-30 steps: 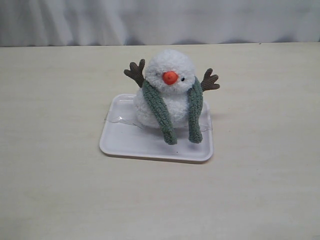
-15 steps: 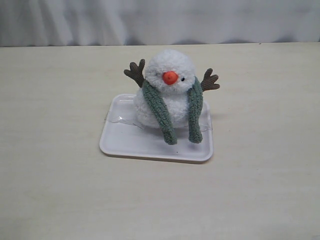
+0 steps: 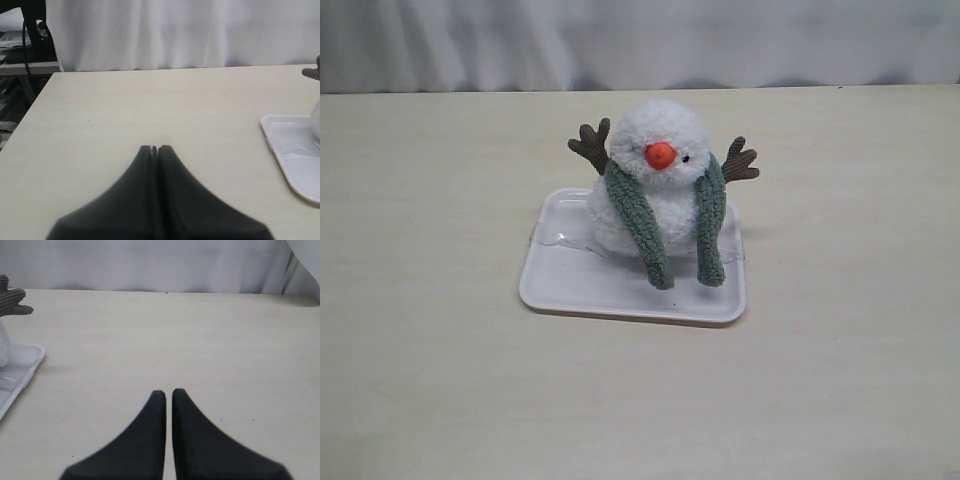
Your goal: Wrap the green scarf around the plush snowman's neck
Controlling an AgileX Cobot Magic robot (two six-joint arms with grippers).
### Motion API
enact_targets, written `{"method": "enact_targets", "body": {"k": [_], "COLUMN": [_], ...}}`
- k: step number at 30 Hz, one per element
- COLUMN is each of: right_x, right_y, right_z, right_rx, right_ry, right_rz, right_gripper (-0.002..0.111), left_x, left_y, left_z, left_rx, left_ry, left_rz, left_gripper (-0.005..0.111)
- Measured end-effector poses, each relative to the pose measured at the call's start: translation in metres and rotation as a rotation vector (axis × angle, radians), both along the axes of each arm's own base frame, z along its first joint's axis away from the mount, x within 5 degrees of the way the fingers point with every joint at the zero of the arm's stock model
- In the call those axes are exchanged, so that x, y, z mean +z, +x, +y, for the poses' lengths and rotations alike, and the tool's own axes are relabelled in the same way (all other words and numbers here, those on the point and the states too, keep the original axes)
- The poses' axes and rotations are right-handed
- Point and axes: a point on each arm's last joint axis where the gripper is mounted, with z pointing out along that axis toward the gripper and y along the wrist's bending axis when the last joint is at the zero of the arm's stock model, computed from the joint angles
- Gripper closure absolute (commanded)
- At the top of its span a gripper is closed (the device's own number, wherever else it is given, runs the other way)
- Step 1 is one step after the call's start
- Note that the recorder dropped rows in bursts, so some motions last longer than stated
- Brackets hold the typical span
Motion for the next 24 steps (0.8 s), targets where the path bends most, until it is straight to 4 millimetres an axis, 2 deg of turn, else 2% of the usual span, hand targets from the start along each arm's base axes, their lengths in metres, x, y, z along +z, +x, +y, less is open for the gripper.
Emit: {"method": "enact_targets", "body": {"k": [24], "right_x": [0.0000], "right_y": [0.0005], "right_z": [0.0042], "right_rx": [0.082], "right_ry": [-0.008], "right_rz": [0.001], "right_gripper": [0.104], "left_x": [0.0000], "left_y": [0.0000], "left_z": [0.0000], "left_rx": [0.000], "left_ry": [0.000], "left_rz": [0.000], "left_gripper": [0.107]}}
